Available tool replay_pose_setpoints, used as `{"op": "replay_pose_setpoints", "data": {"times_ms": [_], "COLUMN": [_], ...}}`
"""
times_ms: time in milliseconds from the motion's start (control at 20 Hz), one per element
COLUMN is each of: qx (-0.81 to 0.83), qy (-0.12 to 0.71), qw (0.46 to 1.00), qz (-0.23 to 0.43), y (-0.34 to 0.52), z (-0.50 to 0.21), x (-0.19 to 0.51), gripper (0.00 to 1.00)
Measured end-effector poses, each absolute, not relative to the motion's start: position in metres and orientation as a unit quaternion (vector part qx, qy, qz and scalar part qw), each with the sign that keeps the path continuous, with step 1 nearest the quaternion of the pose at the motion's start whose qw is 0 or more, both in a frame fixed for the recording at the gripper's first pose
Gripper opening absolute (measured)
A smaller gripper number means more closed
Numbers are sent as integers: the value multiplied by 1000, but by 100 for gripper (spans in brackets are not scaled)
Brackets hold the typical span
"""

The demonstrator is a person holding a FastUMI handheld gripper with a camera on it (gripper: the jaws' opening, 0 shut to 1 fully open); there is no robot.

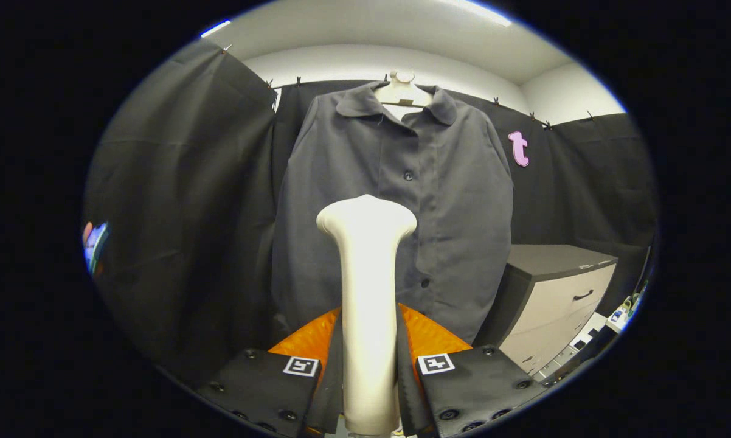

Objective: Iron the clothes twice with a garment steamer, once on the left side and once on the right side.

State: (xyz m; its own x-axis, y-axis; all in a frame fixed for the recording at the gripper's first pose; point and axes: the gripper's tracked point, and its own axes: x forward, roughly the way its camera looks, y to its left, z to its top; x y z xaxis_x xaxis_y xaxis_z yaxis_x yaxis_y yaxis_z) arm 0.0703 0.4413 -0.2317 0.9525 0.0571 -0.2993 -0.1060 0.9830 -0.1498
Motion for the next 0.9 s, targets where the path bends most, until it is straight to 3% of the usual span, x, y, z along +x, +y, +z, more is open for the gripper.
{"op": "replay_pose_setpoints", "data": {"times_ms": [450, 900], "qx": [-70, -78], "qy": [88, 89], "qw": [994, 992], "qz": [9, -40], "y": [391, 331], "z": [-151, -129], "x": [72, 55], "gripper": [45, 45]}}
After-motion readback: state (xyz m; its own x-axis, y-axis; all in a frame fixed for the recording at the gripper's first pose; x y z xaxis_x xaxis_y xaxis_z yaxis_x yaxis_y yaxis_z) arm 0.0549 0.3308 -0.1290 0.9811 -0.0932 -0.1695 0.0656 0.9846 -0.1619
